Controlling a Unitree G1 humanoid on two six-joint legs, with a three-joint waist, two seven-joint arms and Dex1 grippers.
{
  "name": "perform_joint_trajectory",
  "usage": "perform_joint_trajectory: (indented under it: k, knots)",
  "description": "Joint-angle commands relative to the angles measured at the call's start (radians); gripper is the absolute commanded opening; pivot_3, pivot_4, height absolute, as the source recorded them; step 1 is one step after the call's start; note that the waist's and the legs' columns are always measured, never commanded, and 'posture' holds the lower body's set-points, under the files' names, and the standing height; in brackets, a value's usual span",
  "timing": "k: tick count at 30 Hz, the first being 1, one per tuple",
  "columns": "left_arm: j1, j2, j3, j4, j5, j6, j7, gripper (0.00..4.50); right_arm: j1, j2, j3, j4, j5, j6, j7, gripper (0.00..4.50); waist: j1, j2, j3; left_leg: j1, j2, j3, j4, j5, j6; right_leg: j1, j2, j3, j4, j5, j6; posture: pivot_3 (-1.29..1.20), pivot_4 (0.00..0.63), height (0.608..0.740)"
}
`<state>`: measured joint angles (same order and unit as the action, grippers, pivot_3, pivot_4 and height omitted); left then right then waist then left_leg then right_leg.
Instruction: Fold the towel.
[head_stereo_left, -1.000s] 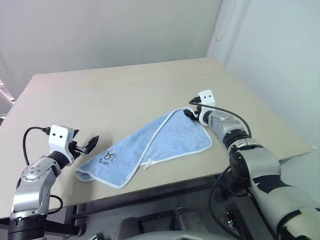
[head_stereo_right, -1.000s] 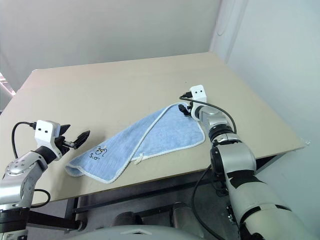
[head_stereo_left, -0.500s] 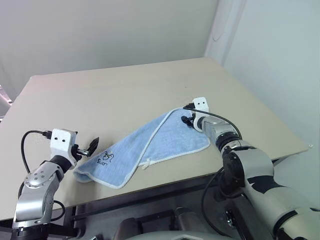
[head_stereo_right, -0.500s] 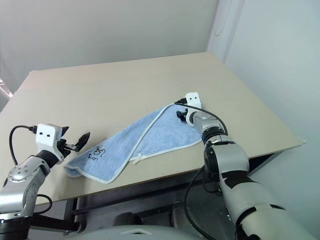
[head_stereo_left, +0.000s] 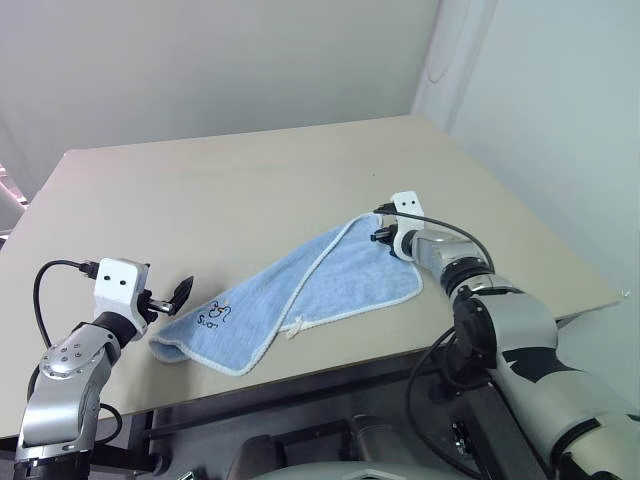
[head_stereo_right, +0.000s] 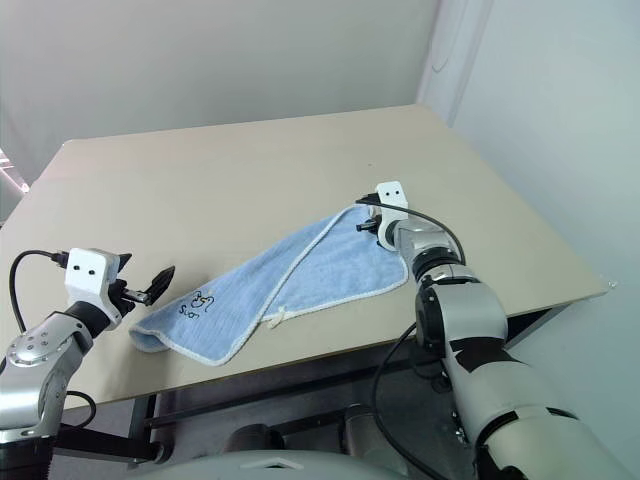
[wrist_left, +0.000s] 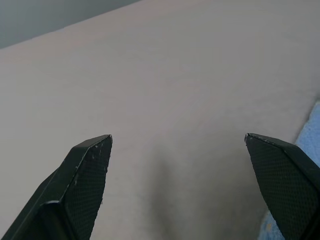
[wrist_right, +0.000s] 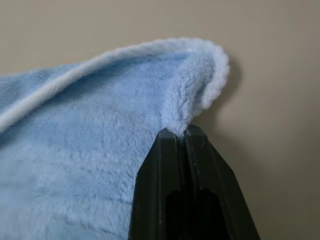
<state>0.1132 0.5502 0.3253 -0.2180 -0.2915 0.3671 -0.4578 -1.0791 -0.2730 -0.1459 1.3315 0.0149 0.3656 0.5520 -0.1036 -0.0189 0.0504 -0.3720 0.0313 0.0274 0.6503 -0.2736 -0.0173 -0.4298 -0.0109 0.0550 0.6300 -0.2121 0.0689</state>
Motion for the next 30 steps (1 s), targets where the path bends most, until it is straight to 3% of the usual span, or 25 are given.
perform_joint_trajectory:
  k: [1,6,14,20,23,29,30]
  knots:
    - [-0.028,0.024,-0.002,-0.005,0.009,-0.013,-0.017,4.5,-0.009,-0.034,0.054,-0.073,-0.011,0.15,0.147,0.03,0.0,0.0,0.0,0.0,0.0,0.0,0.0,0.0,0.0,0.0,0.0,0.0,0.0,0.0,0.0,0.0,0.0,0.729]
    - [-0.057,0.039,-0.002,0.03,0.01,-0.02,-0.044,4.5,0.066,-0.078,0.113,-0.23,-0.007,0.313,0.25,0.03,0.003,0.0,0.0,0.001,0.0,-0.001,0.0,0.0,0.0,0.0,0.001,-0.001,0.001,-0.001,0.001,0.0,0.0,0.729]
    - [-0.075,0.05,-0.012,0.069,0.011,-0.041,-0.085,4.5,0.263,-0.176,0.19,-0.77,0.075,0.67,0.361,0.03,0.01,0.0,0.0,-0.001,0.0,-0.001,0.0,0.0,0.0,0.0,0.0,-0.001,0.0,-0.001,0.001,0.0,0.0,0.729]
    - [-0.106,0.052,-0.031,0.109,0.025,-0.056,-0.094,4.5,0.308,-0.189,0.16,-0.879,0.11,0.675,0.289,0.03,0.006,0.0,0.0,0.0,0.0,-0.001,0.001,0.0,0.0,0.0,0.001,-0.001,0.0,-0.002,0.002,0.0,0.0,0.729]
    - [-0.124,0.049,-0.032,0.126,0.028,-0.06,-0.095,4.5,0.316,-0.194,0.155,-0.885,0.113,0.626,0.259,0.7,0.006,0.0,0.0,0.001,0.0,-0.001,0.001,0.0,0.0,0.0,0.001,-0.001,0.0,-0.002,0.002,0.0,0.0,0.729]
    - [-0.124,0.049,-0.031,0.137,0.03,-0.066,-0.102,4.5,0.308,-0.236,0.153,-0.886,0.134,0.629,0.248,2.78,0.008,0.0,0.0,-0.001,-0.001,0.0,0.001,0.0,0.0,0.0,0.0,-0.001,-0.001,-0.002,0.002,0.0,0.0,0.729]
    - [-0.124,0.048,-0.029,0.137,0.029,-0.065,-0.103,4.5,0.306,-0.242,0.152,-0.882,0.136,0.617,0.247,2.78,0.008,0.0,0.0,-0.001,-0.001,0.0,0.001,0.0,0.0,-0.001,0.0,-0.001,-0.001,-0.002,0.002,0.0,0.0,0.729]
